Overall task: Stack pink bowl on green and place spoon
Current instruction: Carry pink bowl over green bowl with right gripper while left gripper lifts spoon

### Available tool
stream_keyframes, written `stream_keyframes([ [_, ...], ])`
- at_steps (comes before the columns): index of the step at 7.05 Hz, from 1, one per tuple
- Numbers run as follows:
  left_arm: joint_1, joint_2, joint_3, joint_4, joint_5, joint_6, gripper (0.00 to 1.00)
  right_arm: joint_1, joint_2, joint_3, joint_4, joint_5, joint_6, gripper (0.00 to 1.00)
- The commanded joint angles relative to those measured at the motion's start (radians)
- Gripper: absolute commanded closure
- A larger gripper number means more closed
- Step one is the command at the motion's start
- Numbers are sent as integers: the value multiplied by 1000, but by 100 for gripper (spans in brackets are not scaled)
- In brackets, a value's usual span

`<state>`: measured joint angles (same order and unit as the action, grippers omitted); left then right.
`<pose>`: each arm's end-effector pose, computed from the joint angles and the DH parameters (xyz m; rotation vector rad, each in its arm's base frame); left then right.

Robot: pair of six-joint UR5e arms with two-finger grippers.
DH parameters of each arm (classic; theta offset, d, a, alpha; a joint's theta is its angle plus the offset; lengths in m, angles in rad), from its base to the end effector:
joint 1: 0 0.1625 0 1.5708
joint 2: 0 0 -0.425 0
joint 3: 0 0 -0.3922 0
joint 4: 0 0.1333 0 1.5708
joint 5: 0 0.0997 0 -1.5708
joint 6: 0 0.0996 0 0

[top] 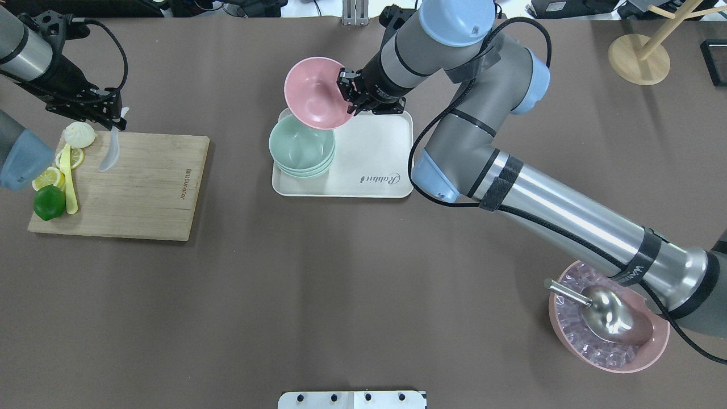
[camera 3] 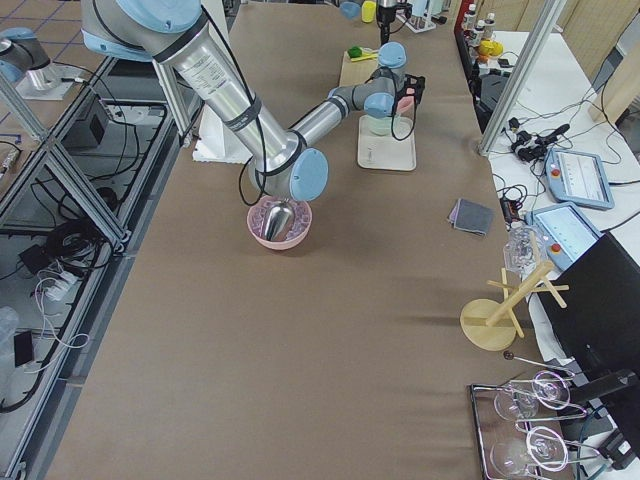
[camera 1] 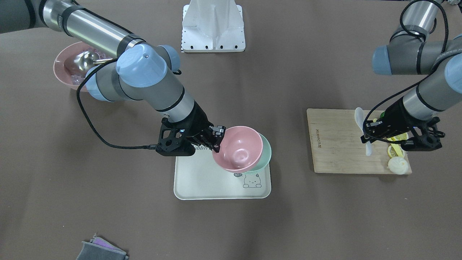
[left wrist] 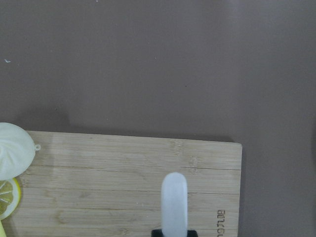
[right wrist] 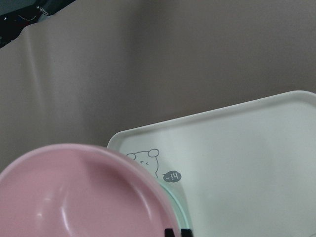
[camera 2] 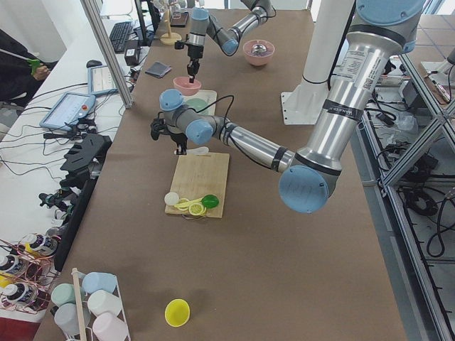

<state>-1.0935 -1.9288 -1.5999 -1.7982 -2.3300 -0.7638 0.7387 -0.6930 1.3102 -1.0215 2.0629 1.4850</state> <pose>0.2343 -0.5940 0.4140 0.0481 0.9352 -0.0321 -0.5088 -0.5800 0.1499 0.0593 -1.2201 0.2833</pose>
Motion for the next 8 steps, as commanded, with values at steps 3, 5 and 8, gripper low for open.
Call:
stream_keyframes([
  [3, 3, -68, 8, -4, -58, -46, 100, -39, 36, -58, 8, -20, 104, 100],
  [5, 3, -134, 8, -9, -104, -142, 100, -50, 36, -72, 9, -20, 164, 100],
  [8, 3, -154, 9, -9, -107, -155, 100, -74, 38, -74, 32, -21, 167, 100],
])
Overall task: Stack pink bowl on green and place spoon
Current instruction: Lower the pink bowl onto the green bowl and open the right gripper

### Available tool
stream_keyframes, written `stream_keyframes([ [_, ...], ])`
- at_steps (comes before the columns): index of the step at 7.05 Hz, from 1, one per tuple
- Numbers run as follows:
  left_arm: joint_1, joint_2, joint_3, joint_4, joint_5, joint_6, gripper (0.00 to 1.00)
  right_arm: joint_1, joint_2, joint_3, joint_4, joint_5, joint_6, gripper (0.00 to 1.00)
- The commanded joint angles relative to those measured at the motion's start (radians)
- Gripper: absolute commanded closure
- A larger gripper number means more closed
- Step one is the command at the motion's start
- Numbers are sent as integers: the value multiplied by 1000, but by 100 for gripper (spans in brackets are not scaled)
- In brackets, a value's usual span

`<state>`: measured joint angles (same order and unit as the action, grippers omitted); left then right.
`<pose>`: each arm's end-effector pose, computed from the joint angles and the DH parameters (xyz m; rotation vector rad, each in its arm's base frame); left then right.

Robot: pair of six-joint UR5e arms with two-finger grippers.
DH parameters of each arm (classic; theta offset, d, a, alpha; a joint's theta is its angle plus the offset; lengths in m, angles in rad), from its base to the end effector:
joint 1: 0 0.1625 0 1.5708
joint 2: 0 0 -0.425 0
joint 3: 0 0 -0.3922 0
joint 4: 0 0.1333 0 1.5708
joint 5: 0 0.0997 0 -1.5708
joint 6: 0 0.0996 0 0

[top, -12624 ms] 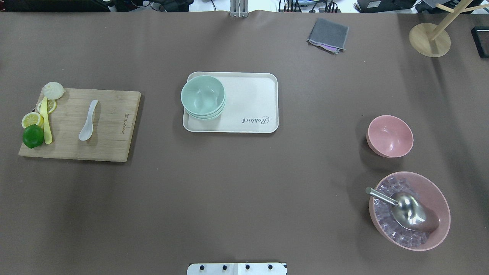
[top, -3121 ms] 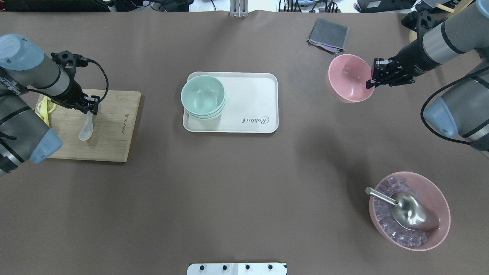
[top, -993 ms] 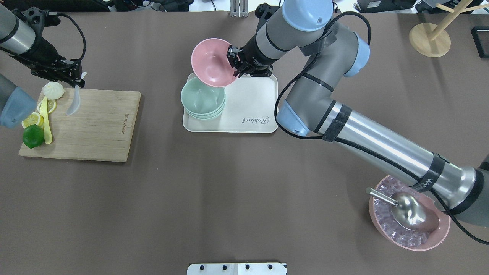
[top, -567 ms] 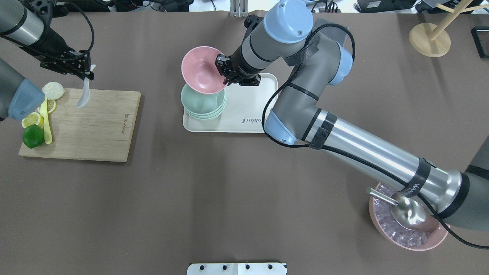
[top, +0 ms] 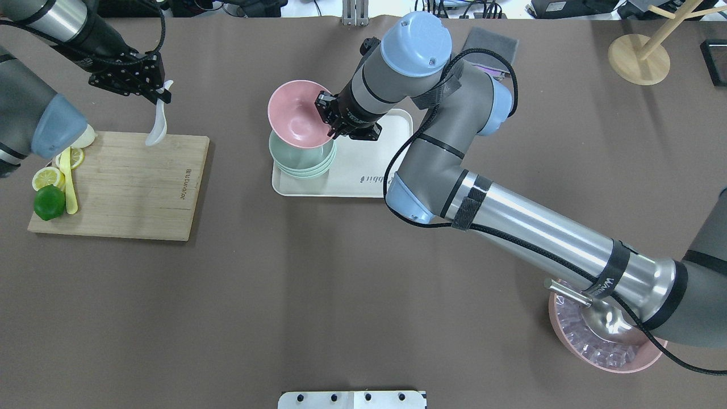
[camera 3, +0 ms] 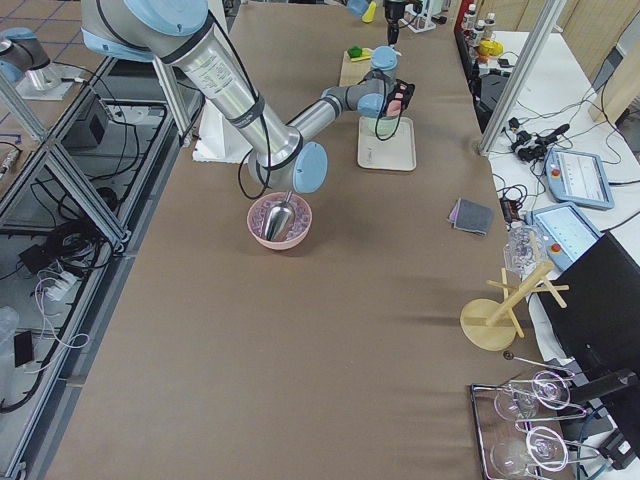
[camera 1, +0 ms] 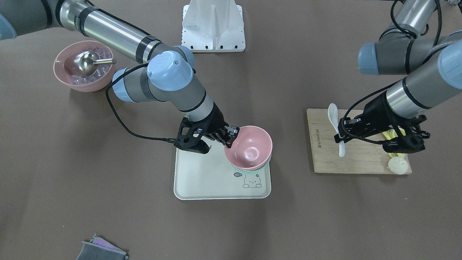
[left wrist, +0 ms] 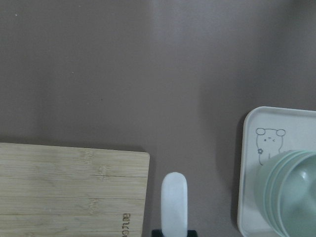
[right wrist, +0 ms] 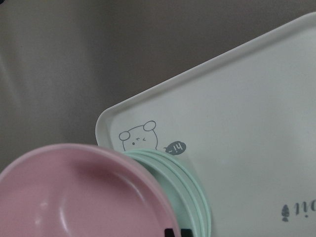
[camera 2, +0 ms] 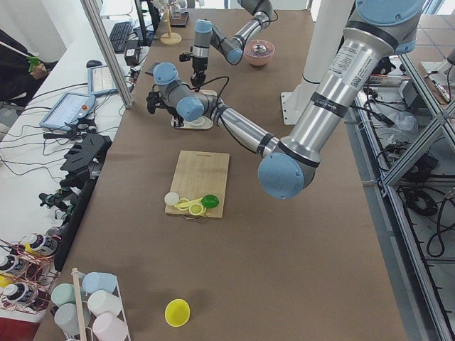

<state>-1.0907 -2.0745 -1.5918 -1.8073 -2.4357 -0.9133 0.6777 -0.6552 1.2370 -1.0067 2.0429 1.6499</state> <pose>0.2544 -0.6131 0.3162 0.0189 1.0819 -0.0612 -0.5576 -0.5617 0.1517 -0.0693 -1.2019 0.3938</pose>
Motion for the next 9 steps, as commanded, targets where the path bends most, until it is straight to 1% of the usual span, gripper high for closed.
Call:
stream_keyframes([
  [1, 0, -9, 0, 0, -3, -6, 100, -30, -1, -5, 20, -24, 2, 100],
  [2, 0, -12, 0, 0, -3, -6, 100, -38, -1, -8, 19, -38, 2, 100],
  [6, 0, -12, 0, 0, -8, -4, 100, -36, -6, -13, 20, -43, 4, 100],
  [7, 0, -10, 0, 0, -8, -4, 100, -30, -6, -13, 23, -44, -2, 12],
  [8, 0, -12, 0, -1, -8, -4, 100, -30, -6, -10, 22, -62, -7, 0],
  [9, 0, -33, 0, 0, -8, -10, 100, -1, -7, -11, 17, -56, -15, 0],
])
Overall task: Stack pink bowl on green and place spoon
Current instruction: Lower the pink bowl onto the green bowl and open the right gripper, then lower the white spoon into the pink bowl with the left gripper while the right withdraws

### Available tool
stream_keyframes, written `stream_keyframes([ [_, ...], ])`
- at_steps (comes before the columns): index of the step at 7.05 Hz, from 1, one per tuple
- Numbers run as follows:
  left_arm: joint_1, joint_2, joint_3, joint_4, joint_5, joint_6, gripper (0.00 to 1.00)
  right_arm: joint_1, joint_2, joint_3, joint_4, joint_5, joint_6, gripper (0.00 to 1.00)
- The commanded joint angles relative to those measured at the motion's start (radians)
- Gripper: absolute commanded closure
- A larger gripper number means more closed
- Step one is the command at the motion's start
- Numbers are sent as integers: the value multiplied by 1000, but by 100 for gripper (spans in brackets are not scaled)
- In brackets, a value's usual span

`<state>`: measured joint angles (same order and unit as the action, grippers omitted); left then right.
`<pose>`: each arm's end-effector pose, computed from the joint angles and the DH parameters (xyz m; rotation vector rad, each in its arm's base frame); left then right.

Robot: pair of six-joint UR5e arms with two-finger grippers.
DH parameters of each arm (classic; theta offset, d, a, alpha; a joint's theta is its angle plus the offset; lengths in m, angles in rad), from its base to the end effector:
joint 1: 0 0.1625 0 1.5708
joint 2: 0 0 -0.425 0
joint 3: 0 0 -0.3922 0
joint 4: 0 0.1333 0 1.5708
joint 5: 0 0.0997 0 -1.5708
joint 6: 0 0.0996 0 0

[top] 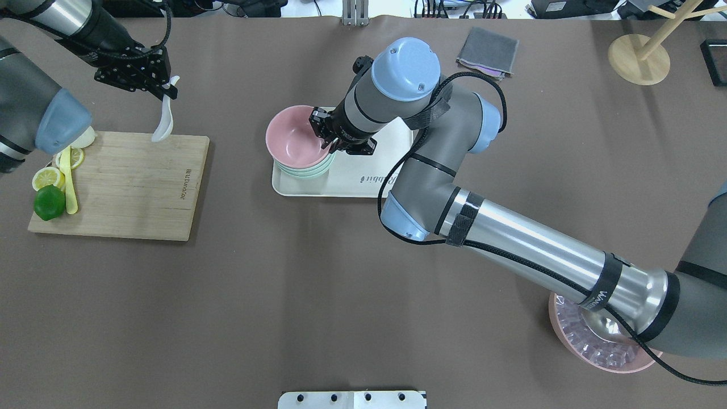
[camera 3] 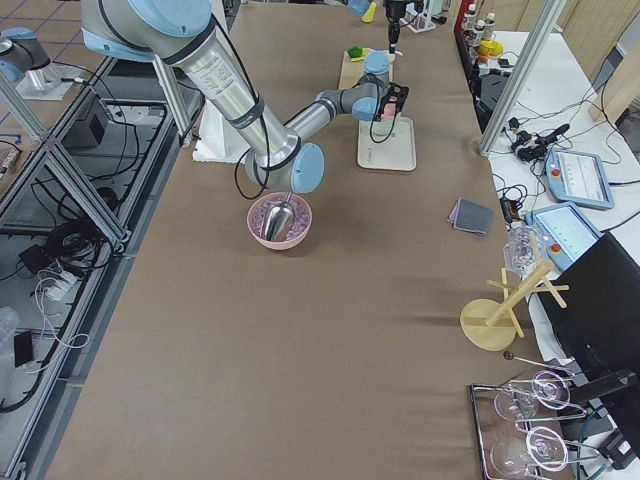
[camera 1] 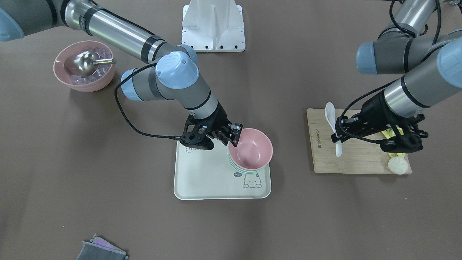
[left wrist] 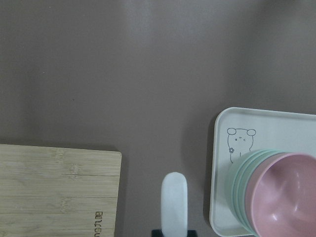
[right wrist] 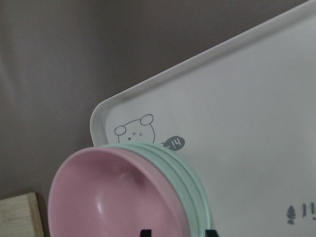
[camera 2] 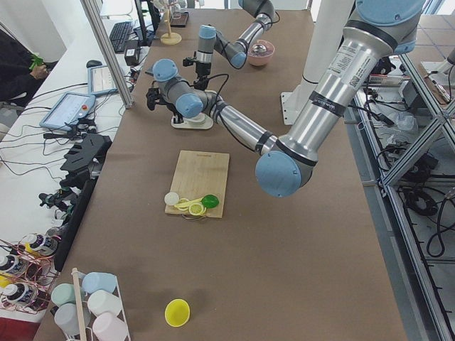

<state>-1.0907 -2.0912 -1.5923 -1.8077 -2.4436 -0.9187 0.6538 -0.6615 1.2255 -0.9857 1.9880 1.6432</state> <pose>0.2558 -0.6146 0.3045 0.0243 1.0956 -0.0542 -0.5711 -0.5547 0.1602 -0.0303 -1.1961 0.3989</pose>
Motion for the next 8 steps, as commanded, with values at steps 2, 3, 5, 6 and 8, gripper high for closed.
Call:
stream_keyframes([
  [2, 24, -122, 0, -7, -2, -130, 100, 119, -33, 8, -10, 125, -44, 0],
  [3, 55, -147, 9, -50, 5, -135, 100, 159, -70, 23, -11, 185, -84, 0],
  [5, 113, -222, 156, -238, 84, -149, 100, 216, -220, 130, -13, 221, -219, 0],
  [6, 156, -237, 182, -305, 180, -173, 100, 260, -255, 141, -14, 286, -245, 0],
  [8, 196, -280, 233, -358, 250, -190, 100, 302, -300, 143, -14, 313, -328, 0],
])
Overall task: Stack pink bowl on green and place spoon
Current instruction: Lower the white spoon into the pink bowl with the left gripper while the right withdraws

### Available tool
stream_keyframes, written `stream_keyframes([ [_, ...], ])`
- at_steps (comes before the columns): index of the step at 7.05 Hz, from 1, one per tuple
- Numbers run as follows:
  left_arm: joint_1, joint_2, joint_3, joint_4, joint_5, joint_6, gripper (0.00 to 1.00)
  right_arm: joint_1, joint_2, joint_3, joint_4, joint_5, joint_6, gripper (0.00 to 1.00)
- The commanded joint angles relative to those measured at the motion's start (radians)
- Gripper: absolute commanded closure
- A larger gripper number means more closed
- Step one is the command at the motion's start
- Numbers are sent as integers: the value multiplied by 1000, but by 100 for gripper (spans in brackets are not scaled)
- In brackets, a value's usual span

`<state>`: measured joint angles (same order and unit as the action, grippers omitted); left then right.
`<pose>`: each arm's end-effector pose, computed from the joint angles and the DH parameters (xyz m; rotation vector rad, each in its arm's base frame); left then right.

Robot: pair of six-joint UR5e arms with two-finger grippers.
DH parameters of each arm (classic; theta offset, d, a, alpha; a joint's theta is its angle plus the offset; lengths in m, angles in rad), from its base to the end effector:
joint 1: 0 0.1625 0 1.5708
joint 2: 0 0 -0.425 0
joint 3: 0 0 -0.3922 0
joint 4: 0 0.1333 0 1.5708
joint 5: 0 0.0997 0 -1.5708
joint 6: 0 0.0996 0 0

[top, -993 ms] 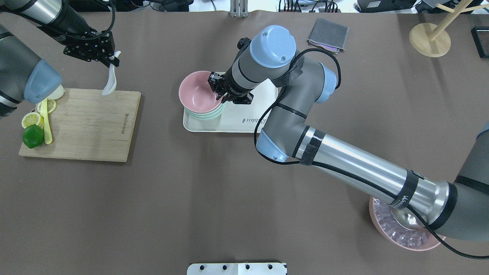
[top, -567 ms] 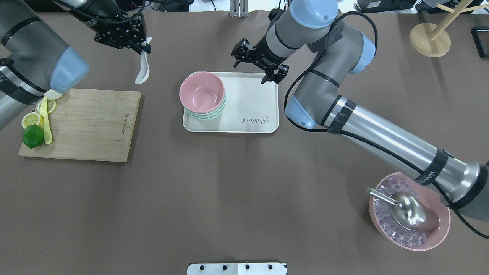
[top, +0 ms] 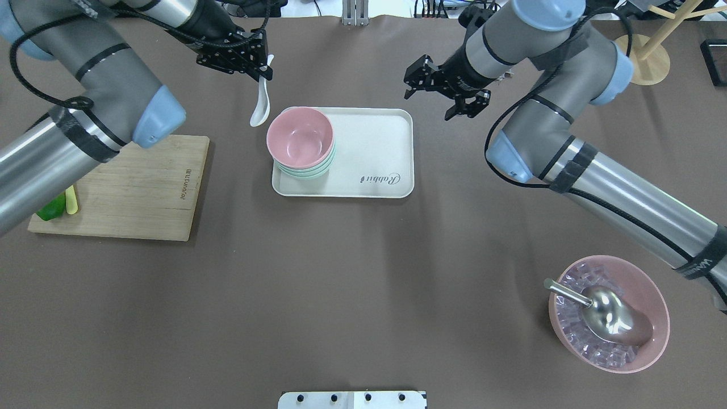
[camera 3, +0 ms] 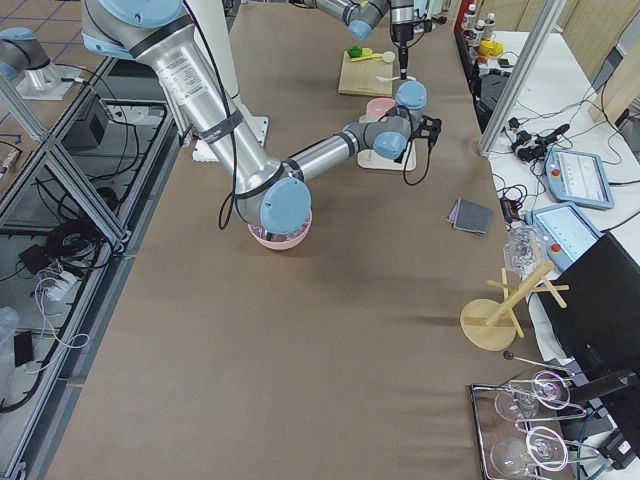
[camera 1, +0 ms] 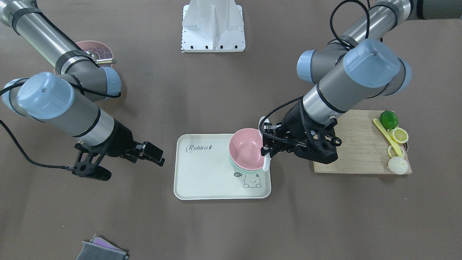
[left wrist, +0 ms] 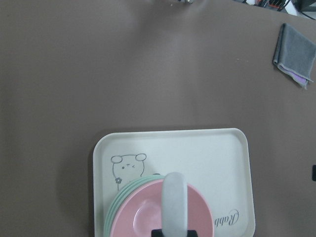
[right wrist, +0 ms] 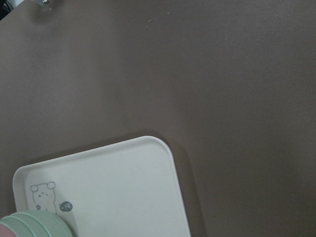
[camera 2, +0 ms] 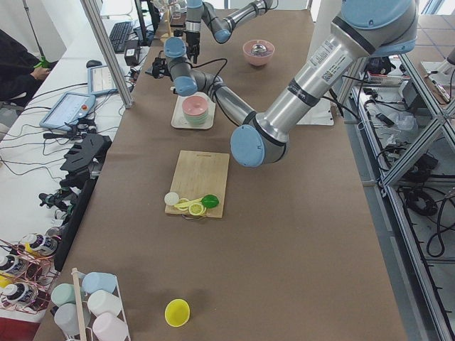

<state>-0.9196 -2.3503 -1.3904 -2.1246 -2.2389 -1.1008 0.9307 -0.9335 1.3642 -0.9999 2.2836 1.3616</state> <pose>0.3883 -0.6276 0.1842 0.2531 1.2206 -0.0050 -0.3792 -0.6234 0.2970 -0.0316 -1.1548 0.2833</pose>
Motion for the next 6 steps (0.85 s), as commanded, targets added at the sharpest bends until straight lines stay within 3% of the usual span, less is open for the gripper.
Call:
stream_keyframes([
  [1, 45, -17, 42, -60, 73, -7, 100, 37, -30, 3, 0, 31, -52, 0],
  [3, 53, -9, 48, -64, 73, -7, 100, 43, -30, 0, 0, 33, -52, 0],
  [4, 53, -6, 47, -64, 73, -7, 77, 43, -30, -2, 0, 33, -52, 0],
  [5, 53, 3, 42, -66, 73, -11, 2, 43, -30, -4, 0, 33, -52, 0],
  [6, 53, 14, 30, -67, 73, -8, 2, 43, -30, -5, 0, 33, -53, 0],
])
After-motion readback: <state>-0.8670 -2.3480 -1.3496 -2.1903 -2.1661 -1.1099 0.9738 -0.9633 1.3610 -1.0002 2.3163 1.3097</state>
